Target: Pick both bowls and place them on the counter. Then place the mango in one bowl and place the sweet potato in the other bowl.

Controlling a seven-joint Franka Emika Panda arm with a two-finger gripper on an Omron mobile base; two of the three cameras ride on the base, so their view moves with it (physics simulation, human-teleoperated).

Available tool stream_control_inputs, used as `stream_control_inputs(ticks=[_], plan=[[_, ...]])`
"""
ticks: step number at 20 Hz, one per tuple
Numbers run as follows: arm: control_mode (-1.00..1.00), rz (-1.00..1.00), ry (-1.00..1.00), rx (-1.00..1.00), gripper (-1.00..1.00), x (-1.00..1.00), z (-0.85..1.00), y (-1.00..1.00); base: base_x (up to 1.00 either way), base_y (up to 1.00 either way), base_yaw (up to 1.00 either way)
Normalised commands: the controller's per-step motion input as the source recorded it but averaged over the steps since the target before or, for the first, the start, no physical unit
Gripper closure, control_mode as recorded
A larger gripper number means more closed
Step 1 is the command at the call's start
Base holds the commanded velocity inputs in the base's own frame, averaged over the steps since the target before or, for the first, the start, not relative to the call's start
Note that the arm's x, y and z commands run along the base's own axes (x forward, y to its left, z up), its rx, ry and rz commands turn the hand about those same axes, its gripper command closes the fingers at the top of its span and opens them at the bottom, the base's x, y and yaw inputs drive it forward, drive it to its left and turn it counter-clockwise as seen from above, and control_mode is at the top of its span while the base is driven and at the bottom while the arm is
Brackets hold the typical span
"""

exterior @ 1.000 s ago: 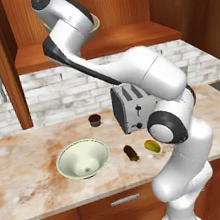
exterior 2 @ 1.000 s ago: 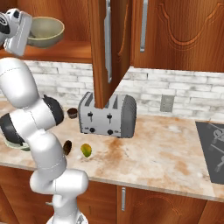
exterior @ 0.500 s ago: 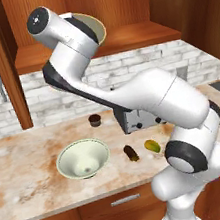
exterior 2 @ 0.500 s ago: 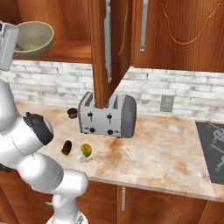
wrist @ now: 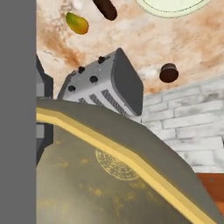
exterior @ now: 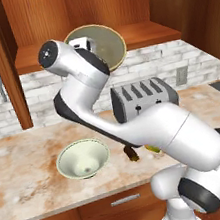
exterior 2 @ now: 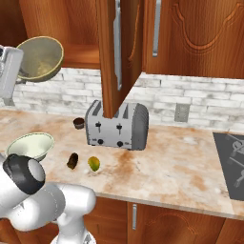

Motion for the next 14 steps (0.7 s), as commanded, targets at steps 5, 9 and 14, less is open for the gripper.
stream_control_inputs(ticks=[5,9,14], plan=[[-1.0,-0.24,0.0,0.0,1.0,-0.64,-0.29,-0.31,0.0,0.0,0.0],[-1.0,-0.26,0.03,0.0,1.0,-0.46,-0.39,-0.49,0.0,0.0,0.0],[-1.0,-0.21,0.17,0.0,1.0,-0.08,-0.44,-0.65,0.0,0.0,0.0]])
